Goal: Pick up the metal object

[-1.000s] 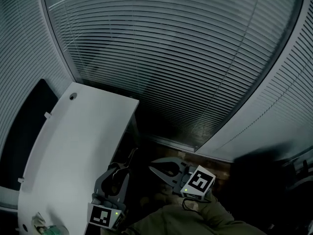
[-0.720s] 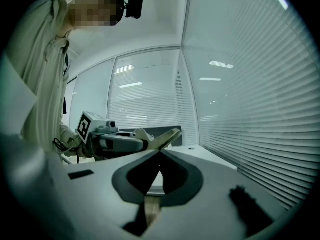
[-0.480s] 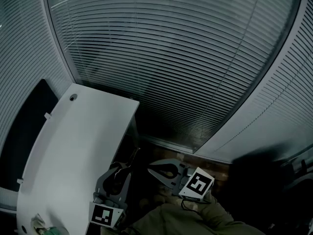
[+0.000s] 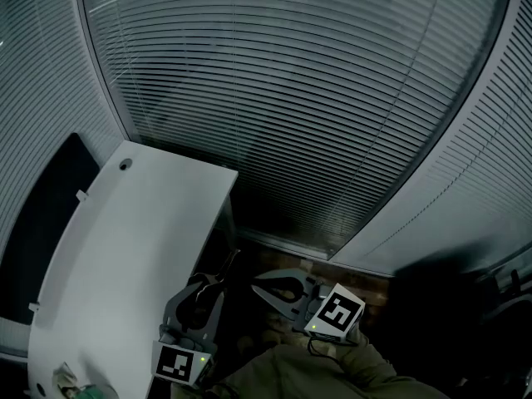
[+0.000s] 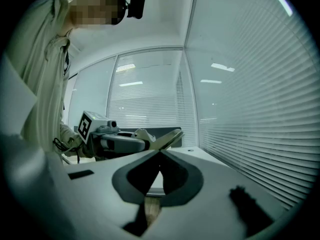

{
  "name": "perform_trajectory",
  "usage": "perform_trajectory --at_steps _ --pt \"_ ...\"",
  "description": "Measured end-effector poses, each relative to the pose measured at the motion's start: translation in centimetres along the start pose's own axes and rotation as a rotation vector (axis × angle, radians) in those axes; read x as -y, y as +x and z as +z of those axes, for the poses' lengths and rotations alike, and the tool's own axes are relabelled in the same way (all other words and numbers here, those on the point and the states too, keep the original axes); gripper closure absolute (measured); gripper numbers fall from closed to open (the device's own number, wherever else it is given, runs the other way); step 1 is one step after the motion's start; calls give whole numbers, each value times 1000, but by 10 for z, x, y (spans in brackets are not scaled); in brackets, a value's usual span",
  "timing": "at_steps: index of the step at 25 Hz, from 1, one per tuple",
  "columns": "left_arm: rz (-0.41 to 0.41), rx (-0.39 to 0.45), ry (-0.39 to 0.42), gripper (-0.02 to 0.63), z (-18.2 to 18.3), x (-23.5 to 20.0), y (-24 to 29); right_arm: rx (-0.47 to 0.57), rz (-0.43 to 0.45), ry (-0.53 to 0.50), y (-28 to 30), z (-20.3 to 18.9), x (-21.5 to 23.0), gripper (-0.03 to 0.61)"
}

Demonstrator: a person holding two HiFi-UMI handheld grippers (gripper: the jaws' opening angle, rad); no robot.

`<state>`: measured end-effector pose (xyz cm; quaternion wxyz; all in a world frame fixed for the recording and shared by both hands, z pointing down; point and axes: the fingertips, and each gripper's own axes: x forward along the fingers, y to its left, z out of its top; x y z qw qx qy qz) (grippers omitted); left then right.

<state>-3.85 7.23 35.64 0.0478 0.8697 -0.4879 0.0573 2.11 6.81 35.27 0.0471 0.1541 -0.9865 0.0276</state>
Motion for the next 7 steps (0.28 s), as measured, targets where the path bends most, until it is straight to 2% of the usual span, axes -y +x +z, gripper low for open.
perform_trajectory --at_steps 7 --pt "-2 7 4 503 4 -1 -2 -10 2 -3 0 0 -3 575"
